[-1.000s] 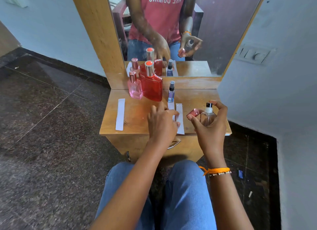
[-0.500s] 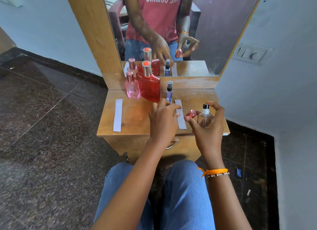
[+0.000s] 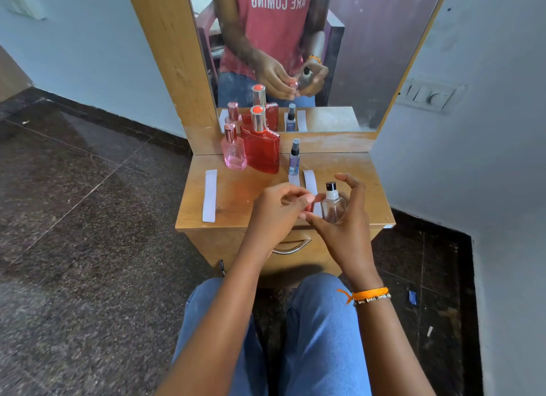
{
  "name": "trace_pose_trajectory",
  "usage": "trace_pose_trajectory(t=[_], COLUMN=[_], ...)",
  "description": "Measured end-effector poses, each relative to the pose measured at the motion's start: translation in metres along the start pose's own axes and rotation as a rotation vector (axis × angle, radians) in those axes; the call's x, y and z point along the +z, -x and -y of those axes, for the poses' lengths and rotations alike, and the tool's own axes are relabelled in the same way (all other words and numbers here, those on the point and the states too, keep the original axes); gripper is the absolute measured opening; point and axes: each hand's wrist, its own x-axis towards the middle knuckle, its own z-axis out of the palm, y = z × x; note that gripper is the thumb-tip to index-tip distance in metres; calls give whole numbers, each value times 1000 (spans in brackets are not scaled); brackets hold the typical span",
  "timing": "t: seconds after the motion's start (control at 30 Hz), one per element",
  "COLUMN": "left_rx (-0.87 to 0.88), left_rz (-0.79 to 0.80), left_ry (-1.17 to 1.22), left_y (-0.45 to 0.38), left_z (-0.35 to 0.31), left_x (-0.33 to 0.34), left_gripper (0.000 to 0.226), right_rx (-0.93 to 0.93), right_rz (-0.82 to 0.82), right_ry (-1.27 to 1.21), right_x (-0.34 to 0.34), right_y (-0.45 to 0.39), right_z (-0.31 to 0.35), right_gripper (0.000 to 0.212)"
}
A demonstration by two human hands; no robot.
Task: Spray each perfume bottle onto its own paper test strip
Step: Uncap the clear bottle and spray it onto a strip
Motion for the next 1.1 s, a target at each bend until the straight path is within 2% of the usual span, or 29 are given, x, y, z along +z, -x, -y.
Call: trace_pose_trajectory(t=[0.17,0.3,0.47,0.6,0.7,0.77,0.93,1.1], left_rx=[-136,-104,-110,-74,-54,-75,-104,-94], left_rz=[-127,-147,-243,-241,-201,-173,-57,-77], left_ry=[434,454,561,455,307,359,384,186], left_y=[2,6,8,11,14,18,18,15], left_z=[-10,-11,-13,-10,-7,-7,-10,-4], left_x=[-6,-7,-5,-2,-2,0,-4,-3], left_gripper=[7,9,14,17,9,8,13,26], right_rx=[-9,-17,-17,-27,-39,-86,-94,-56], right_rz=[50,52,104,148,121,99,112,43], right_ry=[12,21,19,6,-58,-37,-33,-14], right_x=[10,18,21,26,26,26,24,18], right_y=[14,18,18,22,20,18,23,16], right_z=[5,5,8,9,10,11,12,6], right_gripper=[83,80,78,85,86,85,63,46])
